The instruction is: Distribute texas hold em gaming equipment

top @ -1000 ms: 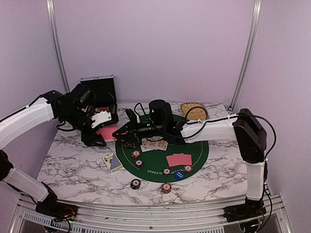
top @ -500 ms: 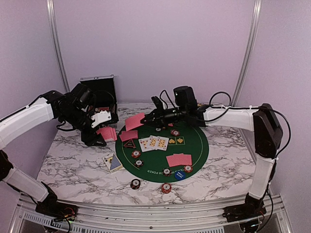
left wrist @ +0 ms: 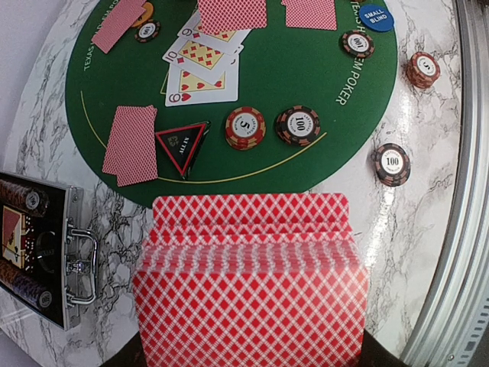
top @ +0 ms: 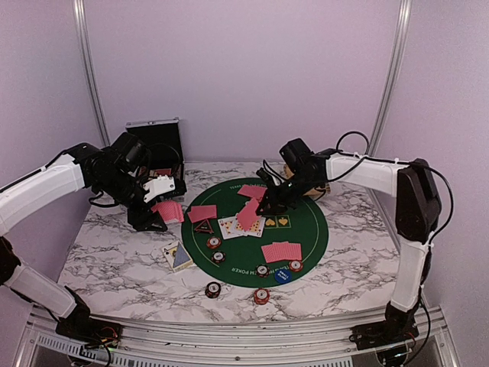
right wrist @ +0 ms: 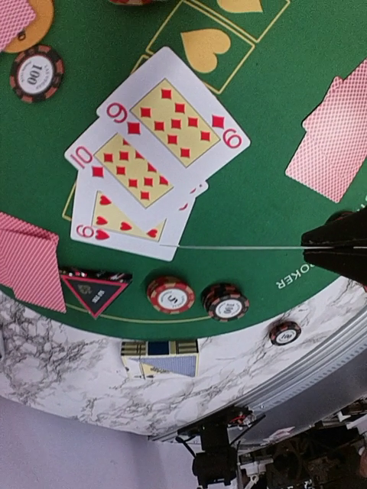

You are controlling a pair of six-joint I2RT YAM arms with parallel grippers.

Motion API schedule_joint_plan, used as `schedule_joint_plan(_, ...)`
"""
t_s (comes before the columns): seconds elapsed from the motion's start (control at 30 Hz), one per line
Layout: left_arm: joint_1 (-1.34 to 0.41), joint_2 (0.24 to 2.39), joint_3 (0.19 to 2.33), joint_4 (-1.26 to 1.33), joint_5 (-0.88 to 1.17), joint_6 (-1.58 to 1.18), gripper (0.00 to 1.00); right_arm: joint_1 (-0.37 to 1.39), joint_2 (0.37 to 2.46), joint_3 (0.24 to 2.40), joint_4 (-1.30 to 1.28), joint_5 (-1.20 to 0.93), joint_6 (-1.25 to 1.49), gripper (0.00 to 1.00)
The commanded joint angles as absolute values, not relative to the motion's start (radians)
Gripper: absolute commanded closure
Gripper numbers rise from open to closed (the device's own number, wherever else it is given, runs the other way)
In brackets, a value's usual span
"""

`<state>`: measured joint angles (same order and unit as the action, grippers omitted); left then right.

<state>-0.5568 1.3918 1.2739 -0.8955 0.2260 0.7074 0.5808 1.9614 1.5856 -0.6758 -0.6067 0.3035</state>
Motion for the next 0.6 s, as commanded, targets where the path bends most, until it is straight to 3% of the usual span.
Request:
schedule_joint_plan(0.0, -0.551, 1.369, 1.278, -0.897, 0.23, 0.72, 1.0, 0.552, 2.024, 1.66, -0.842, -0.507, 0.156, 1.0)
schedule_joint_plan(0.57, -0.551, 1.379, 1.287, -0.896, 0.225, 0.721, 1.0, 0.489, 2.225, 1.812, -0.949, -0.454, 0.084, 1.0)
